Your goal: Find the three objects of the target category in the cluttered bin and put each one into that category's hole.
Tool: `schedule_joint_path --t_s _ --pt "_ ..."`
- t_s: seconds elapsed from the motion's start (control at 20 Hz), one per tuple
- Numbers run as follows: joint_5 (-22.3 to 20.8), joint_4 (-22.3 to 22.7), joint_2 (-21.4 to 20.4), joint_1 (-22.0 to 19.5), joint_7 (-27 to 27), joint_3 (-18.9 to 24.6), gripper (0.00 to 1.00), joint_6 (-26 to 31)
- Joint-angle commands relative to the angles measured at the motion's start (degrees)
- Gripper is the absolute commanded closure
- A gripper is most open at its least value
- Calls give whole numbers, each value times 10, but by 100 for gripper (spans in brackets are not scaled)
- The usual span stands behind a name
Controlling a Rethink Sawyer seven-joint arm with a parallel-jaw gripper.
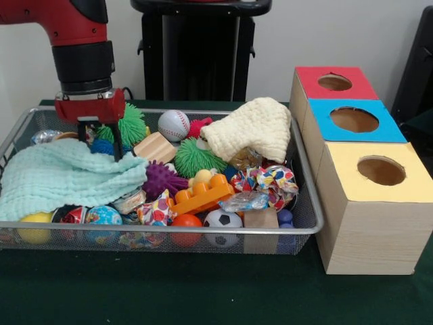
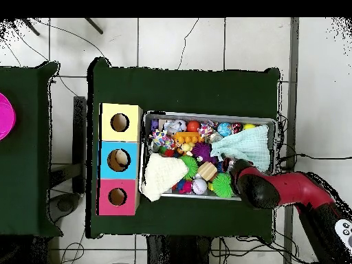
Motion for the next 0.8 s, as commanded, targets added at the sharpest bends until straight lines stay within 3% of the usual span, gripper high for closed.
schedule_joint_path --t_s 0.05,0.7,0.75,0.8 --pt "16 -55 23 1 -173 47 0 78" --pt "-11 -74 40 10 -166 48 0 57" --pt "-15 -74 34 18 -154 39 100 57" --pt "-16 -71 32 20 -142 35 100 50"
